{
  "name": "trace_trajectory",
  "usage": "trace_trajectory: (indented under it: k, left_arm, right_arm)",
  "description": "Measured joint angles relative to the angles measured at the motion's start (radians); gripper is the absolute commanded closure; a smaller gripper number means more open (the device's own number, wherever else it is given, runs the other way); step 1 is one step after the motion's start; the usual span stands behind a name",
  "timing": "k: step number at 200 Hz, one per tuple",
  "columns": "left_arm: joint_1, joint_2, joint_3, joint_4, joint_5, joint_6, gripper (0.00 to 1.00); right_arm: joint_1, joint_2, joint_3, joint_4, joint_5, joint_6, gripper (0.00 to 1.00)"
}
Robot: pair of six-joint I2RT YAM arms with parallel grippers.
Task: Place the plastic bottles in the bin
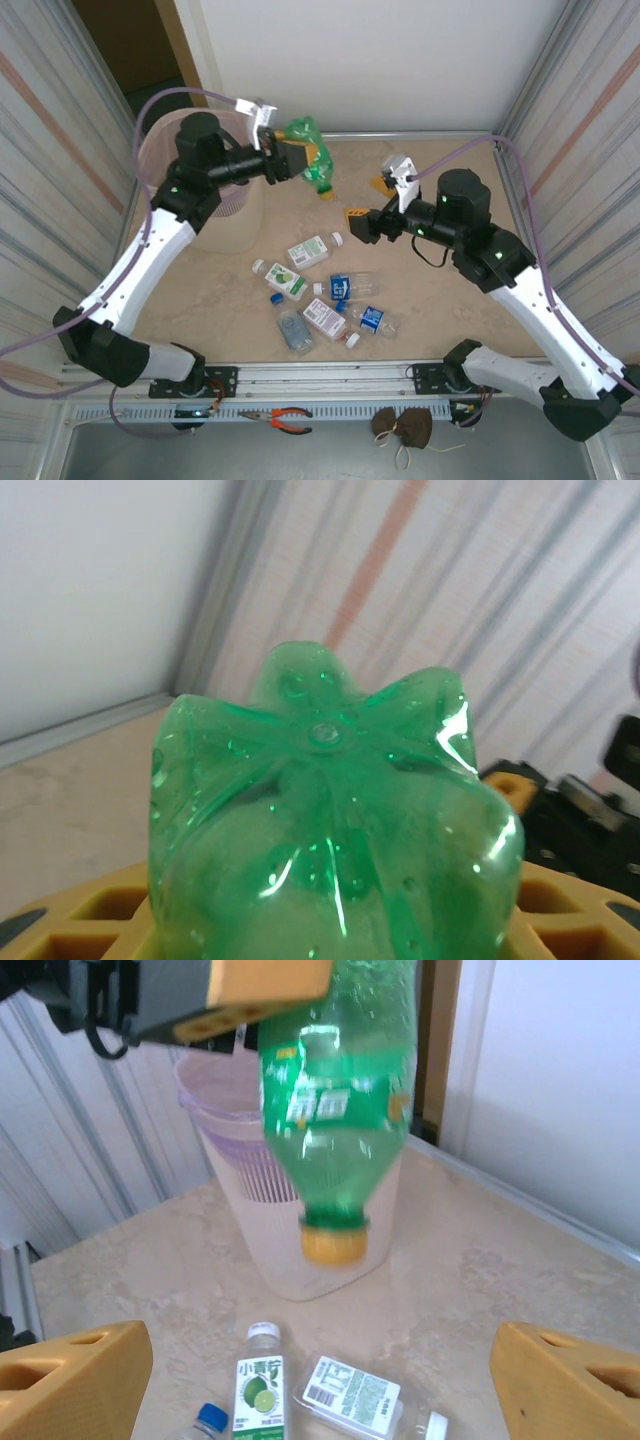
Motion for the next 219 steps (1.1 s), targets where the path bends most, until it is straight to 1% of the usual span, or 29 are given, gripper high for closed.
trace_trajectory:
  k: [25,48,71,99,128,160,189,219]
  left_arm:
    - [0.093,-0.001,0.12,-0.176,-0.036,0.077,0.47]
    - [0.174,-0.001,0.228,-0.317,-0.081,0.159,0.48]
    - [0.246,-0.002,0.318,-0.459,-0.164,0.254,0.48]
    - [0.307,0.005,0.395,-0.599,-0.279,0.371,0.48]
    - [0.352,0.033,0.443,-0.697,-0.409,0.474,0.49]
    - [0.382,0.111,0.487,-0.793,-0.56,0.571,0.49]
    - [0.407,0.177,0.499,-0.857,-0.646,0.64,0.49]
    - [0.412,0.238,0.509,-0.907,-0.726,0.687,0.49]
  right_arm:
    - [0.0,-0.04,0.001,-0.028,0.031,-0.012,0.11]
    - [-0.005,-0.045,0.006,-0.047,0.043,-0.025,0.11]
    - [-0.014,-0.04,0.007,-0.064,0.043,-0.027,0.11]
    - [-0.016,-0.027,0.011,-0.075,0.043,-0.031,0.11]
    - [-0.026,-0.006,0.026,-0.079,0.043,-0.034,0.11]
    - [-0.027,0.005,0.032,-0.084,0.042,-0.039,0.11]
    - [-0.027,0.034,0.041,-0.084,0.034,-0.049,0.11]
    - [-0.029,0.056,0.041,-0.09,0.02,-0.049,0.11]
